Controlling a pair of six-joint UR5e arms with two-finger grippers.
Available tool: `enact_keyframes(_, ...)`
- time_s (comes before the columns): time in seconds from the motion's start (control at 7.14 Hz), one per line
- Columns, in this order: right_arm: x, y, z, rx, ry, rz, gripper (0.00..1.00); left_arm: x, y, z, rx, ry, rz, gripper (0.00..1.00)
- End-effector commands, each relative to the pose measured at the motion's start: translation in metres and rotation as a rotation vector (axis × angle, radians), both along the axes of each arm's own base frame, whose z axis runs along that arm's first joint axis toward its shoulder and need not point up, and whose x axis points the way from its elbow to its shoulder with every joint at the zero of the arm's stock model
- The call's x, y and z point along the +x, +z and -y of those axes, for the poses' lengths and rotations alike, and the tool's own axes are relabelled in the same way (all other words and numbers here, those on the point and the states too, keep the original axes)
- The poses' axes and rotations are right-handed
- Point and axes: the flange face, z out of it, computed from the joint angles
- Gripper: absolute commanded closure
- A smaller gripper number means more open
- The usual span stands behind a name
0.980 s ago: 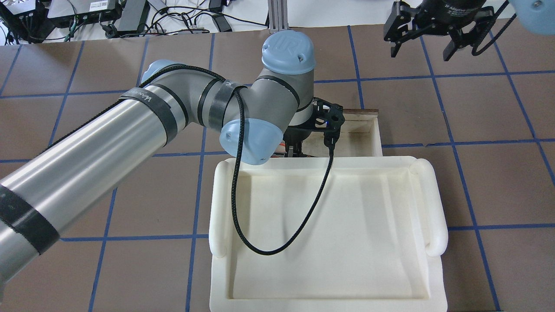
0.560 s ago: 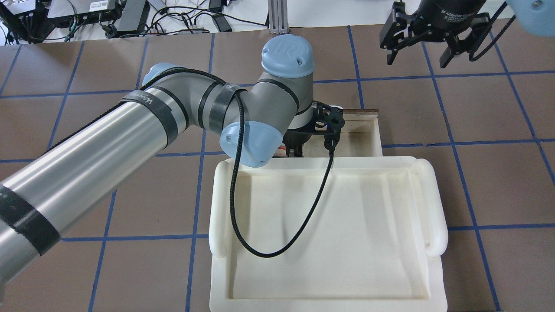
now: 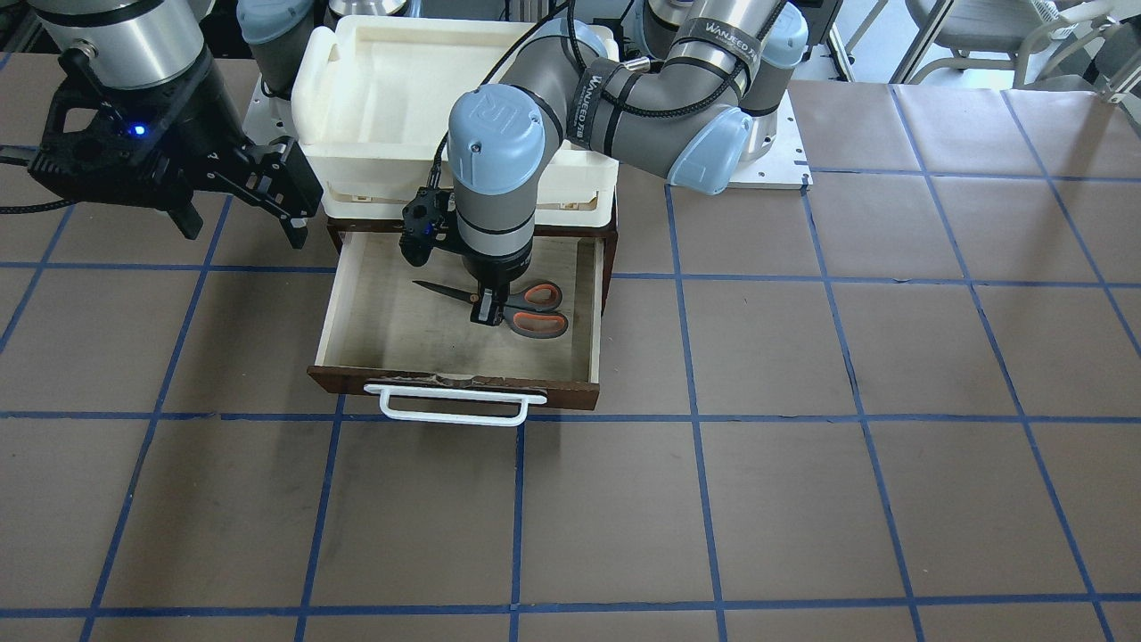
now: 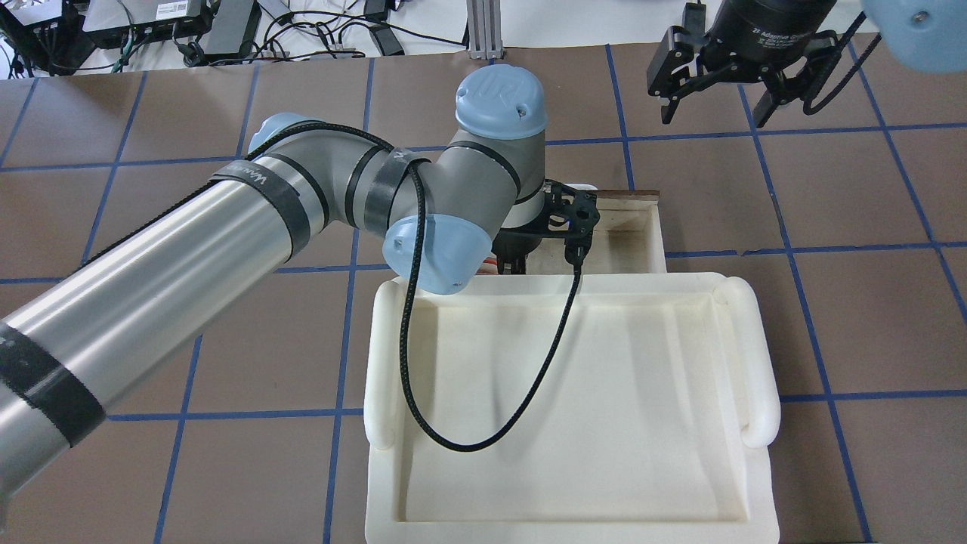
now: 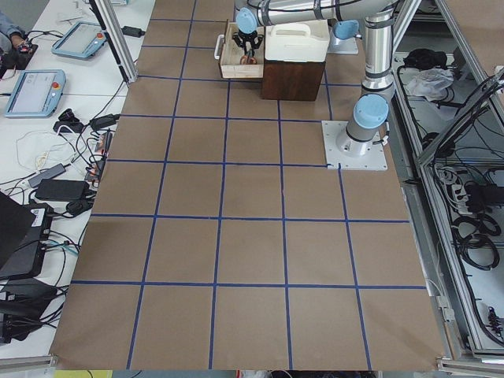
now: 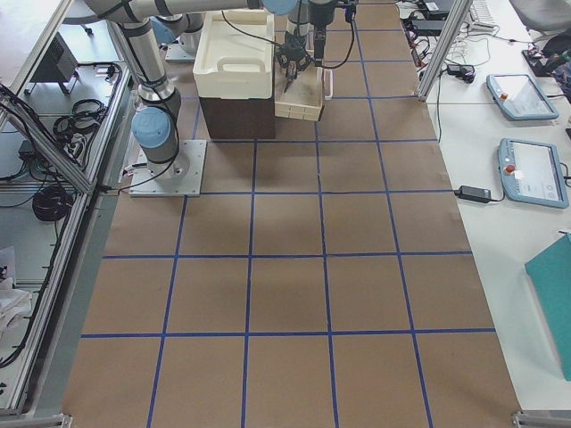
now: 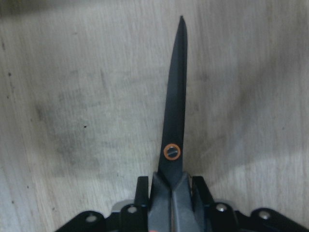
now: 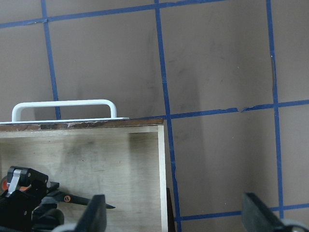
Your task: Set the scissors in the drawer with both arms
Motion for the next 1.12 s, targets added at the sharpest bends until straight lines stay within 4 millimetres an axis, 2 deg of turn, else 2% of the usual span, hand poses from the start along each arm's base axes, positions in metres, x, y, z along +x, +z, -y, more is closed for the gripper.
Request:
enact_keyframes(0.0, 0.0009, -0.0026, -0.0001, 0.005, 0.001, -0.002, 0.00, 0.0000, 0.0002, 0.0000, -0.001, 0.000, -0.001, 0.84)
enact_keyframes(0.14, 0.0008, -0.0026, -0.0001, 0.005, -0.001, -0.004, 0.00, -0.0002, -0.0007, 0.0001, 0.001, 0.000, -0.001, 0.81)
enact_keyframes(0.56, 0.0005, -0.0035, -0.0003, 0.008, 0.000, -0.007, 0.00, -0.0001, 0.0002, -0.0001, 0.000, 0.000, -0.002, 0.56)
enact_keyframes(0.7, 0.0005, -0.0035, -0.0003, 0.008, 0.000, -0.007, 0.00, -0.0002, 0.0004, 0.0001, -0.002, 0.000, -0.003, 0.50)
enact_keyframes(0.84, -0.0003, -0.0037, -0.0002, 0.009, -0.001, -0.007, 0.00, -0.0002, 0.0004, 0.0001, -0.002, -0.001, -0.003, 0.36)
enact_keyframes(0.98, 0.0005, -0.0037, -0.0005, 0.009, 0.000, -0.007, 0.00, -0.0002, 0.0021, 0.0004, -0.007, -0.001, -0.004, 0.32)
